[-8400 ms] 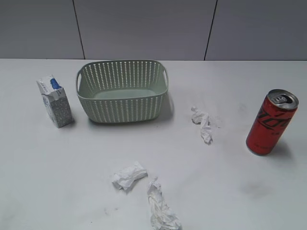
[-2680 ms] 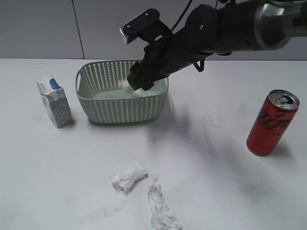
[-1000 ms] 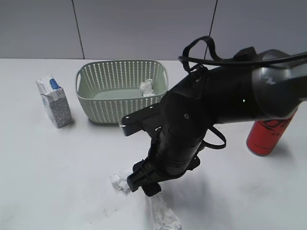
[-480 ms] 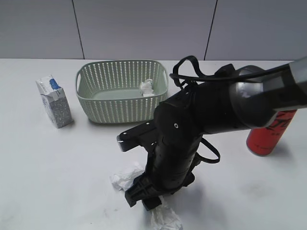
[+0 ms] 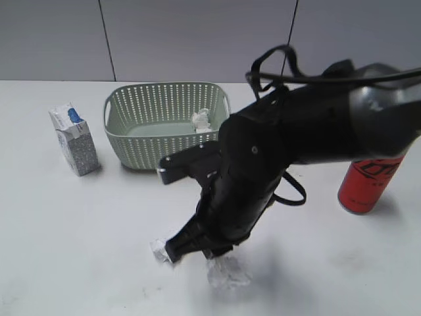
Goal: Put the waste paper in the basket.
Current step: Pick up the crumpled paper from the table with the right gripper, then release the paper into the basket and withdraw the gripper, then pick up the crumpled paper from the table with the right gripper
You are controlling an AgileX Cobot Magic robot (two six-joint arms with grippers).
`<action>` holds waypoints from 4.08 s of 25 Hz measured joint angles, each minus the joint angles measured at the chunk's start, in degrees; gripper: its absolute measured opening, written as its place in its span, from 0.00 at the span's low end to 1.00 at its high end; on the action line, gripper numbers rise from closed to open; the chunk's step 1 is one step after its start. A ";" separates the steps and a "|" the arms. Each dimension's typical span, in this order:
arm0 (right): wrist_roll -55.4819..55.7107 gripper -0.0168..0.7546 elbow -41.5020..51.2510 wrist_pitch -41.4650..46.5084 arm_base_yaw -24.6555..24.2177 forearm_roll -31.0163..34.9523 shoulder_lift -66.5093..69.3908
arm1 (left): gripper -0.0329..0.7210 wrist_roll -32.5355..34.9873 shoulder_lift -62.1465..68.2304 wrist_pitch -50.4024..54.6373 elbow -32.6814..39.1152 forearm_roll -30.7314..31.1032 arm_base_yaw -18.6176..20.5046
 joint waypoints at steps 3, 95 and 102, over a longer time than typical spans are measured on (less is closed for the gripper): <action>-0.04 0.05 -3.63 -3.05 0.00 -4.94 -3.42 | 0.82 0.00 0.00 0.00 0.00 0.00 0.00; -14.39 0.01 -15.56 3.86 -1.10 3.64 9.70 | 0.82 0.00 0.00 0.00 0.00 0.00 0.00; -14.34 0.01 -25.70 1.95 -1.16 -5.82 4.73 | 0.82 0.00 0.00 0.00 0.00 0.00 0.00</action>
